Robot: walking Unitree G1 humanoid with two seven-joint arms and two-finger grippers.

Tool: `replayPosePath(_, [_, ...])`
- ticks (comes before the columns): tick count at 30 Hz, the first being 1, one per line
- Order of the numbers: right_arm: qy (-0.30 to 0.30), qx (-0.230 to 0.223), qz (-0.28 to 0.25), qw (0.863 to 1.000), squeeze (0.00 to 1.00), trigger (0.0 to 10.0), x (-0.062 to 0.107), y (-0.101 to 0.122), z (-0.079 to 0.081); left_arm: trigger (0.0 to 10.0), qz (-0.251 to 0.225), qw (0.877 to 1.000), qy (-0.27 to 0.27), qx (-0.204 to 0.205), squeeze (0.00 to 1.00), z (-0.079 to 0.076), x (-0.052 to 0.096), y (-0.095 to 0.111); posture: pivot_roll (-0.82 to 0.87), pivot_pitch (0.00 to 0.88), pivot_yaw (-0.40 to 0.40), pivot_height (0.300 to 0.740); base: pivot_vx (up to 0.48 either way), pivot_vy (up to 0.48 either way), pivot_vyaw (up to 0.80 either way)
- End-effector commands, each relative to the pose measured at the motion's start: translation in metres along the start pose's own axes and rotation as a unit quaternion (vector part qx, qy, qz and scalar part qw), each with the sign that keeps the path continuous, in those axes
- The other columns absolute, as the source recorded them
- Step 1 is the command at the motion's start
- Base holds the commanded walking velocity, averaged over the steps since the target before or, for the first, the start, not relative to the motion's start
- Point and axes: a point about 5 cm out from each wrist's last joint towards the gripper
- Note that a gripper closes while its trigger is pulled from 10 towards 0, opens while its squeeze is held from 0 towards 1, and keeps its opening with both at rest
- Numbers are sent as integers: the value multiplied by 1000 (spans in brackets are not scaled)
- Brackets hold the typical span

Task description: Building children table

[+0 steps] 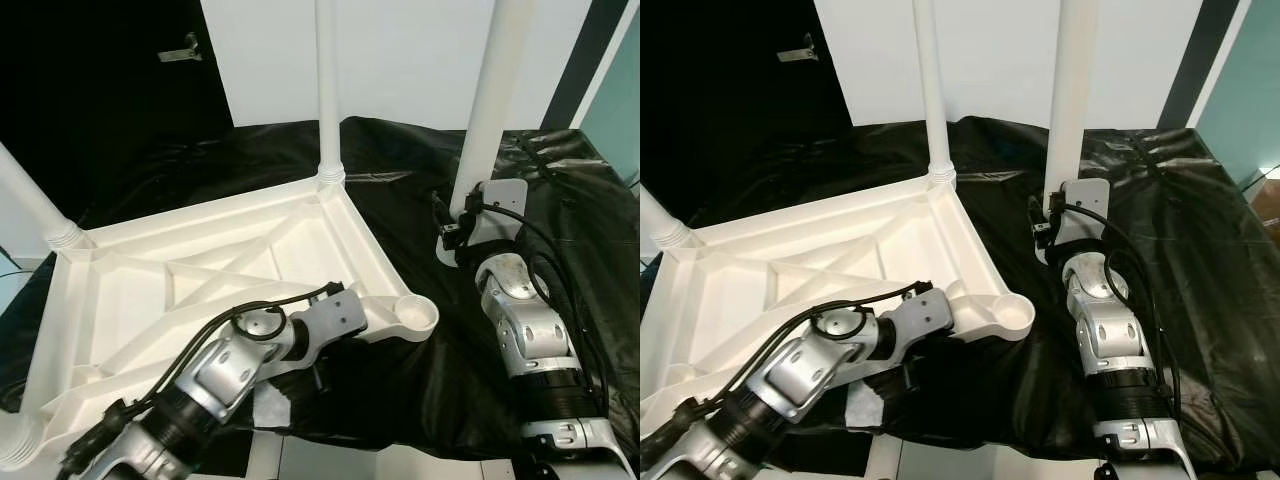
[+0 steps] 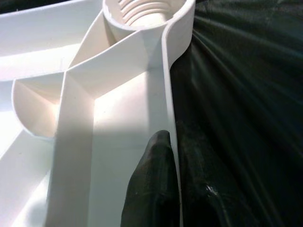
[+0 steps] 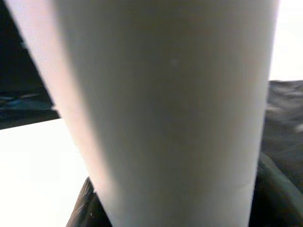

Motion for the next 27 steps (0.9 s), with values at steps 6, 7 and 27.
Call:
replayPosePath(6, [38,-38,5,999,0,10000,11,-11,30,10000,40,996,85,5,0,4,-14,-2,-47,13,48,740,0,0,0])
replayPosePath(7, [43,-46,6,998,0,10000,13,-12,35,10000,42,996,85,5,0,4,-14,-3,-47,13,48,740,0,0,0])
replayPosePath(27, [5,-84,7,996,0,10000,49,-16,32,10000,-48,997,62,16,0,4,33,-2,-43,14,36,740,0,0,0])
Point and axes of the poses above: a point about 5 cm out from each wrist's last joint towards the gripper, its own x axis pointing back from the gripper into the wrist, its own y axis along the axis of the wrist's last joint, z = x × y, and after that the axes turned 11 degrees about -x, right-handed
